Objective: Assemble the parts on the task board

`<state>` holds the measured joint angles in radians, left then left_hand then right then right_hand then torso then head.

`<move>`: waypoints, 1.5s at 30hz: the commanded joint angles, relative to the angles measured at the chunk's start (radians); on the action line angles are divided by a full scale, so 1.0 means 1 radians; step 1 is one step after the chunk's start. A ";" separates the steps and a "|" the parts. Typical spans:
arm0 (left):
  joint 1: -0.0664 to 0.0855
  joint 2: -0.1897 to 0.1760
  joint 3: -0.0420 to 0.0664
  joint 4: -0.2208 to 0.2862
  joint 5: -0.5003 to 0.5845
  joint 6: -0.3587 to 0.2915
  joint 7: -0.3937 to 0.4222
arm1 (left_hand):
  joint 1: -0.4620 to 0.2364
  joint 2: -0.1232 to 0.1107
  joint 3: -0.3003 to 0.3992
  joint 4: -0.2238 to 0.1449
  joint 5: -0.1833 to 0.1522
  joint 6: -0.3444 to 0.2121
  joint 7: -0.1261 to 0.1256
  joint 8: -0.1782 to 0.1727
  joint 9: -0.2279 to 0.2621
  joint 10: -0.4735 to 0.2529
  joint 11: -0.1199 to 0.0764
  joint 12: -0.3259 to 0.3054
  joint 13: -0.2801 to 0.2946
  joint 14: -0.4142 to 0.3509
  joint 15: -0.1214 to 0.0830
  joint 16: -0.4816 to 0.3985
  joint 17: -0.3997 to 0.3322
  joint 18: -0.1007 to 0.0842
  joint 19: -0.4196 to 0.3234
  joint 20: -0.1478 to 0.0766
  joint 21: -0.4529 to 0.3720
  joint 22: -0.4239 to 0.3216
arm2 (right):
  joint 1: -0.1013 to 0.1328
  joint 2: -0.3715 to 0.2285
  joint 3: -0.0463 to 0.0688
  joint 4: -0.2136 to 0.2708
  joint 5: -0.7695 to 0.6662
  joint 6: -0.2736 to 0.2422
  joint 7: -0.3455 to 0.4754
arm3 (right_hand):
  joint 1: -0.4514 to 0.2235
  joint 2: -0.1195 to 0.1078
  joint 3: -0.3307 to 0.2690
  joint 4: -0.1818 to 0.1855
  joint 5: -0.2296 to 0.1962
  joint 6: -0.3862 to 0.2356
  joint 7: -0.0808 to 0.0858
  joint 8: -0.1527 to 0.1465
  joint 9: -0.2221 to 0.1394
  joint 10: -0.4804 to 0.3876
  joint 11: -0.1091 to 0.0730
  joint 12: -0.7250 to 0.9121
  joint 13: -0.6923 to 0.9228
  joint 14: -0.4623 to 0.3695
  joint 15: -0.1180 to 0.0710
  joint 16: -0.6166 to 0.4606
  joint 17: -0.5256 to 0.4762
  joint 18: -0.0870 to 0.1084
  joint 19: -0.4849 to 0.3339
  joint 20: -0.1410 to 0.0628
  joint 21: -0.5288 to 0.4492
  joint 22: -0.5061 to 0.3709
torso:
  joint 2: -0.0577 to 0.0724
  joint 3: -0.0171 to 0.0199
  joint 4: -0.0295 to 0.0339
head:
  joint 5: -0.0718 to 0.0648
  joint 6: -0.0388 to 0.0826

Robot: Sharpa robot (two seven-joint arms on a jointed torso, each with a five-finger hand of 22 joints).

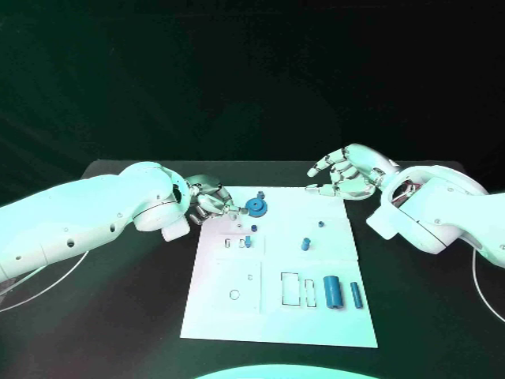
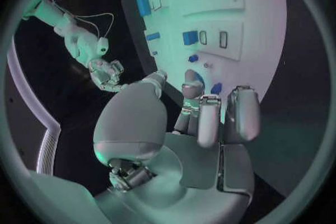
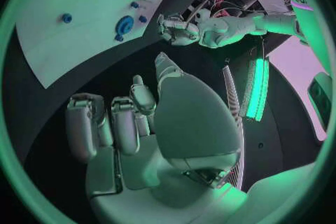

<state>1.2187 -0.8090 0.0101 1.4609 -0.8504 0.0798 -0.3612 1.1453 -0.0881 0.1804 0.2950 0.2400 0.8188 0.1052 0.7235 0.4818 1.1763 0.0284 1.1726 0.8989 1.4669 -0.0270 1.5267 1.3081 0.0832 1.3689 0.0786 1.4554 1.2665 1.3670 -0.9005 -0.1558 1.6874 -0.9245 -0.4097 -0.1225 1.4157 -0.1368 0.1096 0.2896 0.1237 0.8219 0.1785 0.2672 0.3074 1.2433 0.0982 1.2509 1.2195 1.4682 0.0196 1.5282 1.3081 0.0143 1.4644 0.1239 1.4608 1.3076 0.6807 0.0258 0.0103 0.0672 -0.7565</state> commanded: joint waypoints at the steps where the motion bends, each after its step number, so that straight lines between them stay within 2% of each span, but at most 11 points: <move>1: 0.008 0.023 -0.001 -0.010 -0.110 0.129 -0.118 | -0.018 0.000 -0.010 0.000 -0.006 -0.003 -0.008 0.009 0.010 0.008 -0.003 0.008 0.009 0.082 -0.007 0.007 0.195 -0.020 0.007 -0.003 0.005 0.002 | 0.004 -0.001 0.000 -0.007 0.055 0.014 0.028 | -0.005 0.000 -0.004 -0.001 -0.004 0.006 -0.004 0.004 -0.001 -0.003 -0.007 0.004 -0.001 0.079 -0.003 -0.003 0.173 0.013 0.049 -0.002 -0.005 0.212 | 0.002 -0.0007 0.0022 | -0.001 -0.001; 3: 0.012 0.037 -0.003 -0.017 -0.118 0.143 -0.127 | -0.021 -0.001 -0.012 0.000 -0.008 -0.005 -0.008 0.010 0.012 0.006 -0.003 0.008 0.008 0.082 -0.007 0.007 0.194 -0.020 0.008 -0.003 0.005 0.004 | 0.005 0.000 0.000 -0.011 0.056 0.017 0.027 | -0.005 0.000 -0.004 -0.001 -0.004 0.006 -0.004 0.004 -0.001 -0.003 -0.007 0.004 -0.001 0.079 -0.003 -0.003 0.173 0.013 0.049 -0.002 -0.005 0.212 | 0.002 -0.0006 0.0004 | 0.003 -0.001; 6: 0.024 0.058 -0.014 -0.031 -0.118 0.162 -0.135 | -0.027 -0.004 -0.019 0.000 -0.012 -0.009 -0.008 0.013 0.019 0.000 -0.002 0.006 0.004 0.079 -0.007 0.002 0.186 -0.020 0.004 -0.003 0.004 0.000 | 0.007 0.001 0.000 -0.019 0.057 0.026 0.027 | -0.005 -0.001 -0.004 -0.001 -0.007 0.006 -0.004 0.004 -0.001 -0.005 -0.007 0.002 -0.003 0.079 -0.003 -0.003 0.174 0.013 0.048 -0.003 -0.006 0.211 | 0.001 -0.0005 -0.0013 | 0.003 -0.003; 13: 0.043 0.090 -0.034 -0.060 -0.109 0.189 -0.142 | -0.028 -0.005 -0.024 0.000 -0.013 -0.017 -0.006 0.013 0.026 -0.022 0.000 -0.010 -0.017 0.074 -0.005 -0.004 0.175 -0.016 -0.010 -0.001 -0.004 -0.019 | 0.009 0.000 0.000 -0.027 0.058 0.032 0.022 | -0.005 -0.001 -0.005 -0.001 -0.007 0.005 -0.004 0.005 -0.002 -0.012 -0.007 -0.004 -0.010 0.080 -0.003 -0.002 0.176 0.015 0.044 -0.003 -0.015 0.207 | 0.000 -0.0013 0.0017 | -0.005 -0.007; 15: 0.049 0.100 -0.043 -0.067 -0.104 0.193 -0.143 | -0.028 -0.005 -0.024 0.000 -0.013 -0.017 -0.006 0.014 0.026 -0.021 0.000 -0.009 -0.016 0.074 -0.005 -0.003 0.177 -0.016 -0.010 -0.001 -0.003 -0.017 | 0.009 0.000 0.000 -0.029 0.058 0.031 0.019 | 0.000 0.001 -0.002 -0.003 -0.003 0.002 -0.003 0.006 -0.003 -0.014 -0.006 -0.005 -0.010 0.080 -0.003 -0.002 0.176 0.015 0.043 -0.003 -0.016 0.207 | 0.000 -0.0018 0.0031 | -0.005 -0.009; 18: 0.054 0.115 -0.052 -0.077 -0.094 0.196 -0.143 | -0.028 -0.005 -0.024 0.000 -0.013 -0.017 -0.006 0.014 0.027 -0.022 0.000 -0.009 -0.016 0.075 -0.005 -0.002 0.179 -0.016 -0.010 -0.001 -0.003 -0.018 | 0.009 0.002 0.000 -0.032 0.057 0.030 0.016 | 0.005 0.002 0.000 -0.004 -0.002 0.000 -0.003 0.006 -0.004 -0.016 -0.006 -0.006 -0.012 0.079 -0.003 -0.002 0.175 0.016 0.042 -0.003 -0.019 0.206 | 0.001 -0.0008 0.0015 | -0.002 -0.010; 28: 0.058 0.150 -0.072 -0.111 -0.063 0.203 -0.140 | -0.037 0.001 -0.028 0.000 -0.010 -0.015 -0.006 0.019 0.034 -0.034 0.000 -0.017 -0.028 0.074 -0.004 -0.003 0.178 -0.016 -0.014 0.000 -0.005 -0.019 | 0.009 0.006 0.000 -0.035 0.017 0.038 0.010 | 0.009 0.002 0.002 -0.005 0.000 0.000 -0.003 0.007 -0.004 -0.018 -0.006 -0.008 -0.014 0.079 -0.003 -0.004 0.172 0.016 0.041 -0.003 -0.022 0.205 | 0.000 -0.0008 -0.0010 | -0.001 -0.013; 34: 0.058 0.162 -0.078 -0.119 -0.060 0.216 -0.141 | -0.036 0.003 -0.028 -0.001 -0.009 -0.014 -0.006 0.022 0.037 -0.034 0.000 -0.016 -0.026 0.075 -0.004 -0.002 0.180 -0.016 -0.013 0.001 -0.004 -0.018 | 0.009 0.010 0.000 -0.043 0.012 0.041 0.009 | 0.009 0.003 0.002 -0.005 0.001 0.000 -0.003 0.008 -0.004 -0.019 -0.006 -0.008 -0.015 0.078 -0.003 -0.004 0.172 0.017 0.039 -0.003 -0.024 0.204 | 0.001 -0.0015 -0.0002 | -0.004 -0.011; 38: 0.058 0.170 -0.081 -0.123 -0.059 0.222 -0.141 | -0.033 0.005 -0.028 -0.002 -0.007 -0.013 -0.007 0.023 0.039 -0.035 -0.001 -0.017 -0.027 0.075 -0.004 -0.001 0.181 -0.016 -0.013 0.001 -0.004 -0.017 | 0.009 0.011 0.000 -0.045 0.011 0.039 0.013 | 0.010 0.003 0.002 -0.005 0.001 0.000 -0.003 0.008 -0.004 -0.019 -0.006 -0.008 -0.014 0.078 -0.003 -0.004 0.171 0.017 0.039 -0.003 -0.024 0.204 | 0.001 -0.0016 0.0001 | 0.000 -0.008; 45: 0.058 0.181 -0.087 -0.129 -0.053 0.232 -0.142 | -0.023 0.006 -0.026 -0.003 -0.004 -0.014 -0.008 0.026 0.045 -0.035 -0.002 -0.016 -0.025 0.075 -0.005 -0.001 0.181 -0.016 -0.013 0.001 -0.003 -0.016 | 0.009 0.014 0.000 -0.049 0.010 0.037 0.013 | 0.012 0.006 0.005 -0.004 0.004 0.003 -0.004 0.011 -0.004 -0.018 -0.007 -0.007 -0.014 0.079 -0.003 -0.004 0.173 0.016 0.040 -0.003 -0.022 0.205 | 0.001 -0.0020 -0.0007 | 0.001 -0.011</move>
<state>1.2746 -0.6317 -0.0770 1.3328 -0.9174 0.2843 -0.5019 1.1164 -0.0854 0.1573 0.2966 0.2320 0.8078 0.1016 0.7456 0.5256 1.1470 0.0252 1.1609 0.8726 1.4668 -0.0267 1.5254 1.3077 0.0834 1.3604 0.0792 1.4552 1.2505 1.3762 -0.8876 -0.1560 1.6393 -0.8995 -0.3848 -0.1162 1.4211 -0.1315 0.1113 0.2879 0.1221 0.8218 0.1784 0.2739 0.3044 1.2295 0.0919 1.2458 1.2064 1.4682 0.0196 1.5282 1.3076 0.0144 1.4644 0.1238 1.4422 1.3080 0.6811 0.0240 0.0103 0.0680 -0.7652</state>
